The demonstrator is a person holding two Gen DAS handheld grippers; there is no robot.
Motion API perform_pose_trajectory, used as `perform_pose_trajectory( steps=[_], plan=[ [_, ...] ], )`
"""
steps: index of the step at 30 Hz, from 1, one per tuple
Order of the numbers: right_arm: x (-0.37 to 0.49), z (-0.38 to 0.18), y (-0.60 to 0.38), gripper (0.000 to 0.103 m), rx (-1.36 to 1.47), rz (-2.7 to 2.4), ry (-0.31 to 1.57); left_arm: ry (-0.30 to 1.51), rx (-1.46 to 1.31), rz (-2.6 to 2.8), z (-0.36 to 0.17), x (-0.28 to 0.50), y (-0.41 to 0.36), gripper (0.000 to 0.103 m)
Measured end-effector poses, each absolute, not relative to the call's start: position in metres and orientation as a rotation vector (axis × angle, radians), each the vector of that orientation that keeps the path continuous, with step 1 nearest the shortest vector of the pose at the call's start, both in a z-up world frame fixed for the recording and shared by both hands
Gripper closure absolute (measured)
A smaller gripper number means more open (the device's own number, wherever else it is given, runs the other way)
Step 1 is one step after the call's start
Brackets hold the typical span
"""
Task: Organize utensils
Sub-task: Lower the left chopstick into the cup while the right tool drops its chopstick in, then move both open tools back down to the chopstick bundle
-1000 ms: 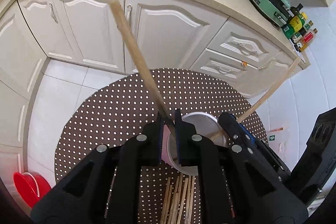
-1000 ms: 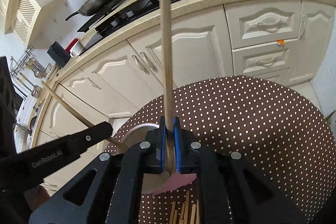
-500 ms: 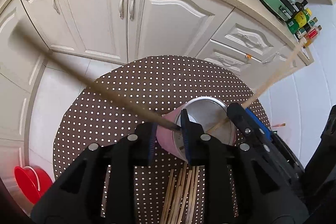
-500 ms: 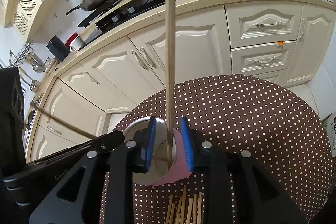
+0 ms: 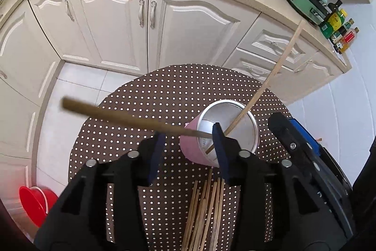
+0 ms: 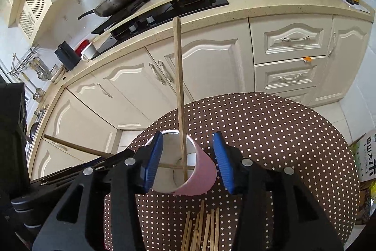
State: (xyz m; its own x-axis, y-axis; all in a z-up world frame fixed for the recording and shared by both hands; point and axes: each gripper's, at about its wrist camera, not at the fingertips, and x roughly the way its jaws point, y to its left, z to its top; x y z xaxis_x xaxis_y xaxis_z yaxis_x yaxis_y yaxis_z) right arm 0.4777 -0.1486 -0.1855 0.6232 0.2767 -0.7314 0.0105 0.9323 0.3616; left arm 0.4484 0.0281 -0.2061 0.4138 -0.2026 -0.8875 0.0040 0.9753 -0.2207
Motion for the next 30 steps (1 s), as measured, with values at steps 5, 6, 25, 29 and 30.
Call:
perform_pose_trajectory(
  steps=[5, 6, 25, 29, 30],
  plan=[
    [0.467, -0.180, -0.147, 0.058, 0.340, 0.153, 0.887, 1.134, -0.172, -0.131, -0.201, 0.439, 0.028, 0.061],
    [0.464, -0.178, -0.147, 0.058, 0.342, 0.154, 0.884, 1.135, -0.175, -0.133, -0.200, 0.437, 0.029, 0.061],
    [0.393, -0.140, -0.155, 0.055, 0.310, 0.164, 0.804, 1.056, -0.159, -0.131, -0.159, 0.363, 0.021, 0.060],
    [0.372, -0.135, -0.159, 0.052, 0.306, 0.164, 0.800, 1.040, -0.152, -0.124, -0.151, 0.340, 0.018, 0.058],
    [0.366, -0.133, -0.159, 0.052, 0.304, 0.161, 0.799, 1.038, -0.151, -0.122, -0.150, 0.334, 0.017, 0.057]
  ],
)
